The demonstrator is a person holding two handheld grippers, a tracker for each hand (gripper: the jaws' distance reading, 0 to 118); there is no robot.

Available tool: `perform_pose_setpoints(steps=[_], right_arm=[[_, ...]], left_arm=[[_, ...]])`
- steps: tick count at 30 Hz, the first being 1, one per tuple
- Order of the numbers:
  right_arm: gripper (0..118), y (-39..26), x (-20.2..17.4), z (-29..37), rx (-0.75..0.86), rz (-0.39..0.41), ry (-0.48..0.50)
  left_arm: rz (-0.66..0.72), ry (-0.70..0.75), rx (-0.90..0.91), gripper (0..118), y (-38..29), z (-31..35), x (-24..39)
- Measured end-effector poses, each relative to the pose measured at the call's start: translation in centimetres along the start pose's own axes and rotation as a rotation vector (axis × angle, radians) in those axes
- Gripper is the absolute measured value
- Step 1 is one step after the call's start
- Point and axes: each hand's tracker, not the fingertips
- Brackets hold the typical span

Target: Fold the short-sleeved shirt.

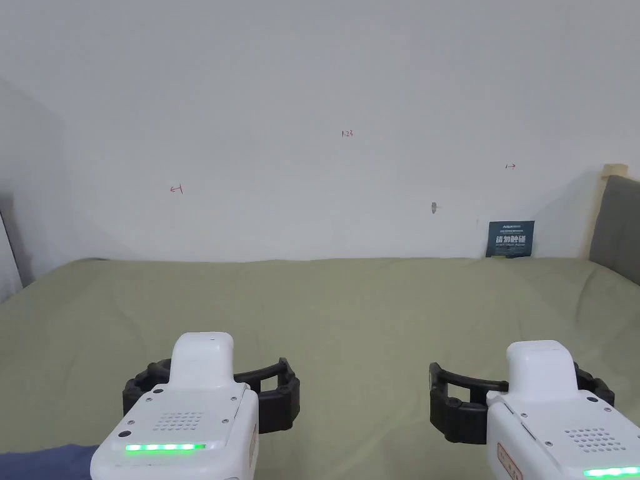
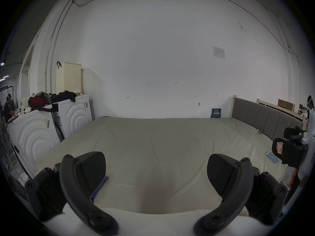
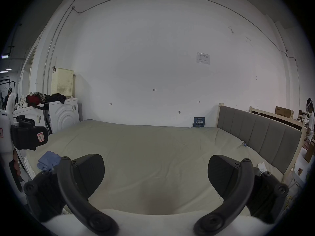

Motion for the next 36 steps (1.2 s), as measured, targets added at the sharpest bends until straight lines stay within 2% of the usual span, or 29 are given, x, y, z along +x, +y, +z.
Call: perform_pose_setpoints(steps=[36], right_arm=[[118, -0.02, -0.13, 0.01, -0.004, -0.005, 0.006]], left_arm=[[0.005, 0.009, -0.006, 118, -0.21, 0.17, 0.14]])
